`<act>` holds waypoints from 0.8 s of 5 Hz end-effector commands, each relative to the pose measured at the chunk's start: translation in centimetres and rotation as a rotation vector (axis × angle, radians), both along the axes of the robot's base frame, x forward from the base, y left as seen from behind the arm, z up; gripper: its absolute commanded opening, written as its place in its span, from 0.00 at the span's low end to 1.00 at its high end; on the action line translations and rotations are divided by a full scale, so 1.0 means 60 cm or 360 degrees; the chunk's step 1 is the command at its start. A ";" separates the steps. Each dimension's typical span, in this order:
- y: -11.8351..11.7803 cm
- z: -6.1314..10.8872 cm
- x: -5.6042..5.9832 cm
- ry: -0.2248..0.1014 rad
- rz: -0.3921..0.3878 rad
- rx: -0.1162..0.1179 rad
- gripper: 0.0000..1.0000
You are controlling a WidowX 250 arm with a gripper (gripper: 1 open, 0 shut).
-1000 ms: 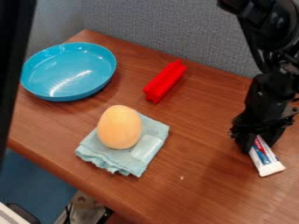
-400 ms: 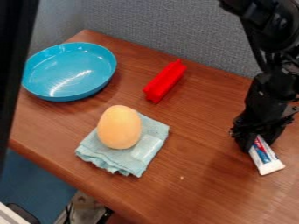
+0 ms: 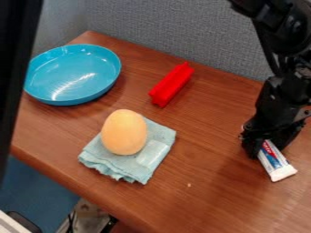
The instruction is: Put the toothpaste on the blue plate
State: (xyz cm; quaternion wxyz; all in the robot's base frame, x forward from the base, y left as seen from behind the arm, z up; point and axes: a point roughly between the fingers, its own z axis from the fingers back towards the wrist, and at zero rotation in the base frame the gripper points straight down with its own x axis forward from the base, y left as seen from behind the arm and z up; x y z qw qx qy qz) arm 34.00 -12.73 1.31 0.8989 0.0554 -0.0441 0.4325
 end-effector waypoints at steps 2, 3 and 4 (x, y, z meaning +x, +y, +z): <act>-0.004 0.005 0.008 -0.0051 -0.0004 0.0038 1.00; -0.003 0.003 0.009 -0.0055 0.0012 0.0054 1.00; -0.001 0.001 0.009 -0.0059 0.0028 0.0070 1.00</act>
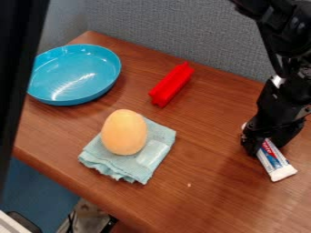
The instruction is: Put the toothpaste on the blue plate
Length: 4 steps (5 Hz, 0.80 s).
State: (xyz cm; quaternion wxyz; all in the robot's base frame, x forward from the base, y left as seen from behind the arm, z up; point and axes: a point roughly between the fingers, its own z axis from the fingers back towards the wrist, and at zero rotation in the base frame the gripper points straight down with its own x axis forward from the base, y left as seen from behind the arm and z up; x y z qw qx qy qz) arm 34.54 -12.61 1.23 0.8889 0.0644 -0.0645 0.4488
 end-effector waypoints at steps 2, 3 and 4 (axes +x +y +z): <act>0.001 0.000 0.000 -0.0020 -0.0006 0.0040 1.00; 0.003 -0.001 -0.001 -0.0026 0.0005 0.0051 1.00; 0.006 -0.002 -0.002 -0.0031 0.0015 0.0061 1.00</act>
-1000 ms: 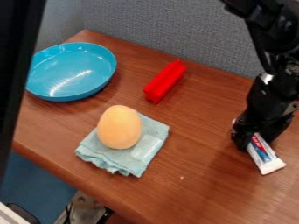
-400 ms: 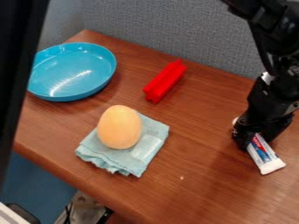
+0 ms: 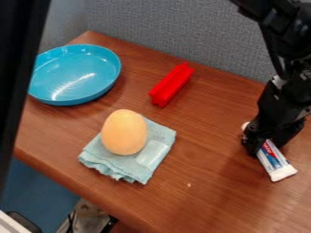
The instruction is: Put the toothpaste on the blue plate
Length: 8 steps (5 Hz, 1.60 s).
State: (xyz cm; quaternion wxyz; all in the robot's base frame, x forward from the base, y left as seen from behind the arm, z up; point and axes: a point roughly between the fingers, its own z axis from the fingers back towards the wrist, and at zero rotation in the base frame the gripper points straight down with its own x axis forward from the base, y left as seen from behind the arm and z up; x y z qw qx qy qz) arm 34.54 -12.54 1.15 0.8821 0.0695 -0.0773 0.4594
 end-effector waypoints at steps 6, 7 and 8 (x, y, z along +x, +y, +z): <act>0.037 0.042 0.001 -0.0024 -0.0001 -0.0003 0.00; 0.041 0.045 0.002 -0.0026 0.0003 -0.0006 0.00; 0.046 0.051 0.002 -0.0025 0.0000 -0.0013 0.00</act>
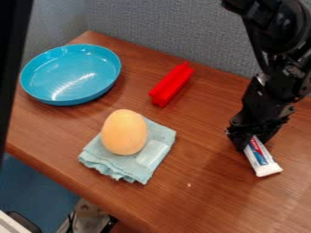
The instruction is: Put the toothpaste on the blue plate
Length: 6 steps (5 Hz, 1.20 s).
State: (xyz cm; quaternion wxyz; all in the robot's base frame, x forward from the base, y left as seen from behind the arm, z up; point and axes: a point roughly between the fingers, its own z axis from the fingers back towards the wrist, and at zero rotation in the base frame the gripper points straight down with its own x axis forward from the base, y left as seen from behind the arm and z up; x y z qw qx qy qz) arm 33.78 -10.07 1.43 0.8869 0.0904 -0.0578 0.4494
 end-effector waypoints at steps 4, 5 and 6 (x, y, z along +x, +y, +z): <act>0.024 0.075 0.015 -0.0110 0.0010 -0.0078 0.00; 0.028 0.083 0.015 -0.0106 0.0004 -0.0086 0.00; 0.034 0.090 0.015 -0.0107 0.0007 -0.0091 0.00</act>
